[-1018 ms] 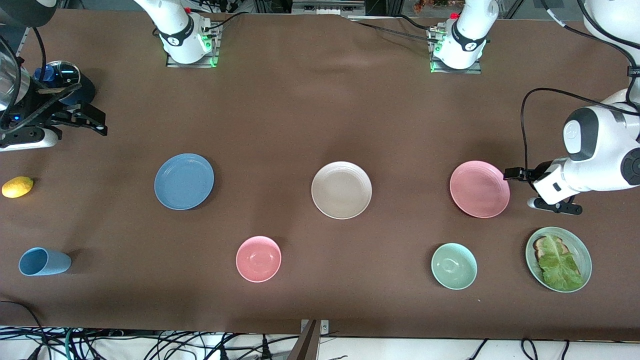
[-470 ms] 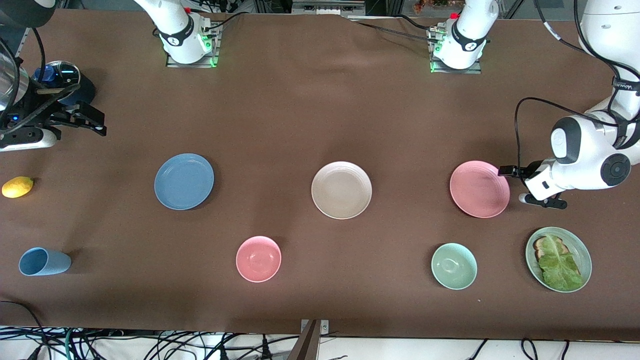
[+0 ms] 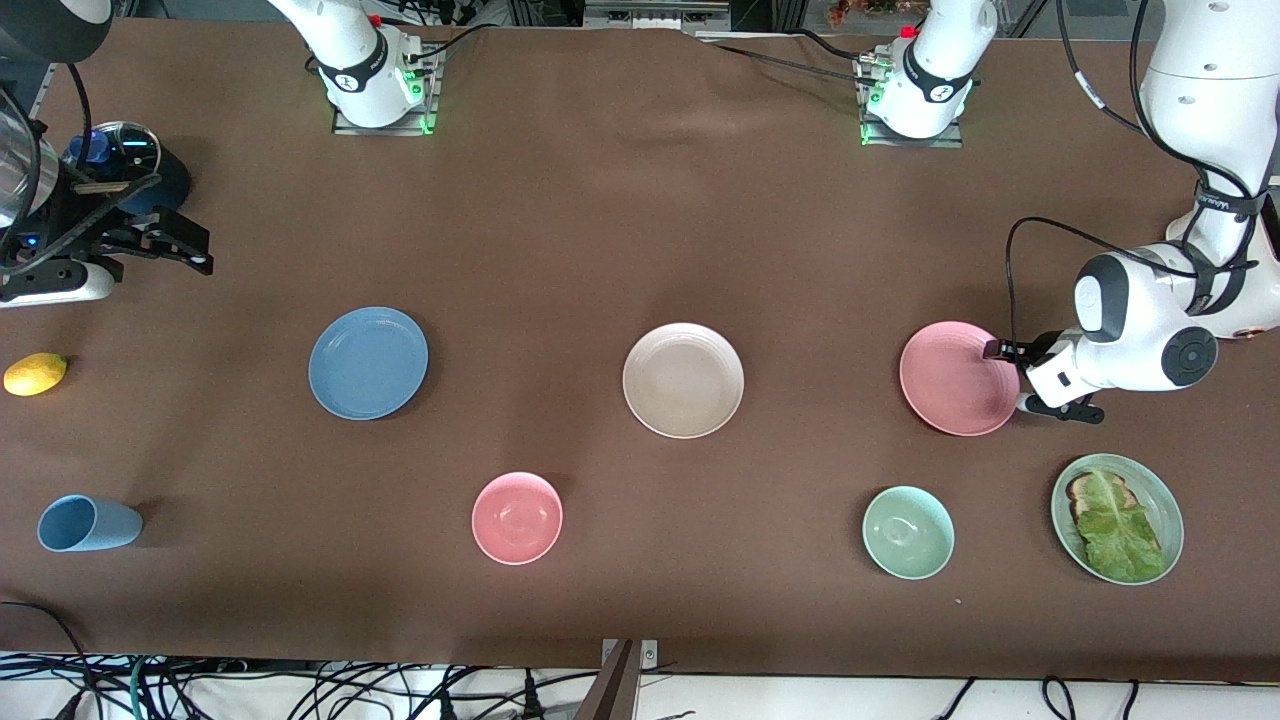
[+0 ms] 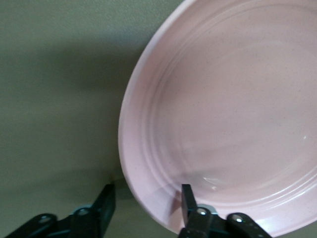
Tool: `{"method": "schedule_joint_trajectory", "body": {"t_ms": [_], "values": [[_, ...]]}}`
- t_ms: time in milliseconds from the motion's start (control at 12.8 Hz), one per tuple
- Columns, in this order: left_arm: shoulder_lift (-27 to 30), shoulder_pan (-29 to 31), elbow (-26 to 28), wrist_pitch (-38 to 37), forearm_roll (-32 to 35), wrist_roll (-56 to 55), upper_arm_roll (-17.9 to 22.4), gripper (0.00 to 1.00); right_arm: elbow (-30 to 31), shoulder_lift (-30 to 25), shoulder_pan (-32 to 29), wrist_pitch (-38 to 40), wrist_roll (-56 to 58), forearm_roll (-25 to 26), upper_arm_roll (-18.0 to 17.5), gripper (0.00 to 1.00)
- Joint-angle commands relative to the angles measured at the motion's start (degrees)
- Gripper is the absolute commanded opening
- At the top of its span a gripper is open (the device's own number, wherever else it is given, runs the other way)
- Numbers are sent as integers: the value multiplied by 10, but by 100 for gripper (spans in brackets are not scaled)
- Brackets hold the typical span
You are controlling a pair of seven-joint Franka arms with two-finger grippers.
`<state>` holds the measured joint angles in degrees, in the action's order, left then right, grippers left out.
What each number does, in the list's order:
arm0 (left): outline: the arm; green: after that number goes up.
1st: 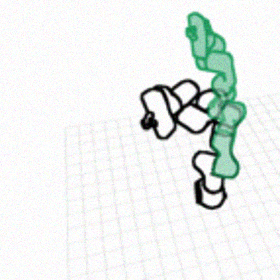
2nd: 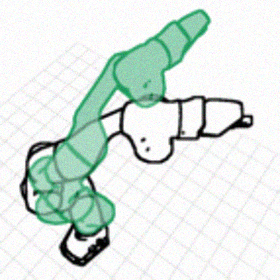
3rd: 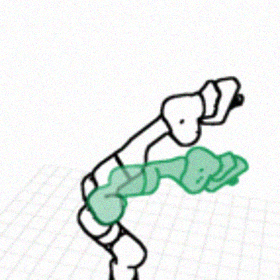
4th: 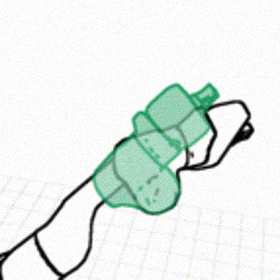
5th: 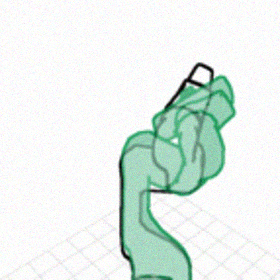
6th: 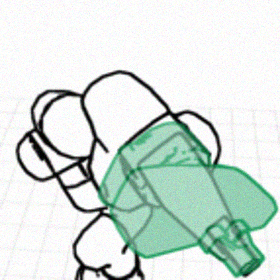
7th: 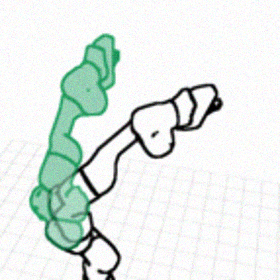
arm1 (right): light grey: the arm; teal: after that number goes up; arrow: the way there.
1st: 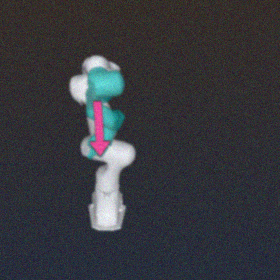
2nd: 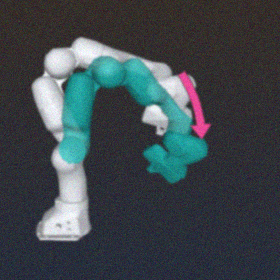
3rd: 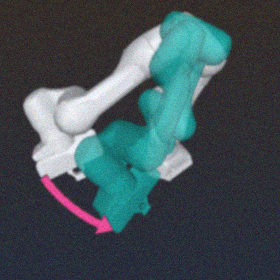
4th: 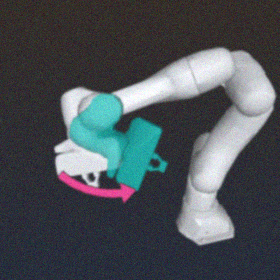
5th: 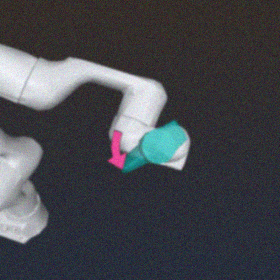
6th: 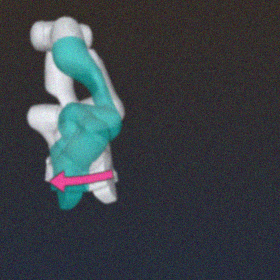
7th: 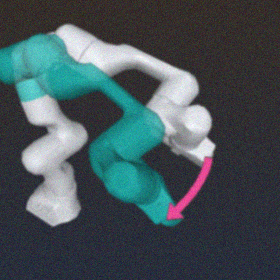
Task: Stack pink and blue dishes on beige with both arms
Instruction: 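Grasp the pink bowl rim with the left gripper and carry it onto the beige plate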
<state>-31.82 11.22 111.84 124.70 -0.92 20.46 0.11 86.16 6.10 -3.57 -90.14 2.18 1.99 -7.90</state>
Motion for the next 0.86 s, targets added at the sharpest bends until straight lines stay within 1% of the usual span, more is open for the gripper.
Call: {"method": "schedule_joint_trajectory", "body": {"t_ms": [0, 157, 392, 470, 627, 783], "values": [[-4, 9, -16, -8, 5, 14, -4, 0, -8, 1, -2, 2, -4, 3, -1, 100], [-3, 6, -18, -11, 5, 13, -5, 0, -8, 1, -2, 2, -4, 0, -1, 100], [0, -6, -44, -45, 0, 2, -12, 0, -8, 1, -2, 2, -4, 3, -1, 100], [1, -5, -64, -76, -9, -8, -23, 0, -8, 1, -2, 2, -3, 3, -1, 100], [1, -10, -122, -159, -22, -49, -42, 0, -8, 7, 0, 2, -3, 5, -2, 100], [2, -9, -158, -199, -31, -100, -72, 0, -8, 11, -1, 2, -1, 3, -1, 100]]}}
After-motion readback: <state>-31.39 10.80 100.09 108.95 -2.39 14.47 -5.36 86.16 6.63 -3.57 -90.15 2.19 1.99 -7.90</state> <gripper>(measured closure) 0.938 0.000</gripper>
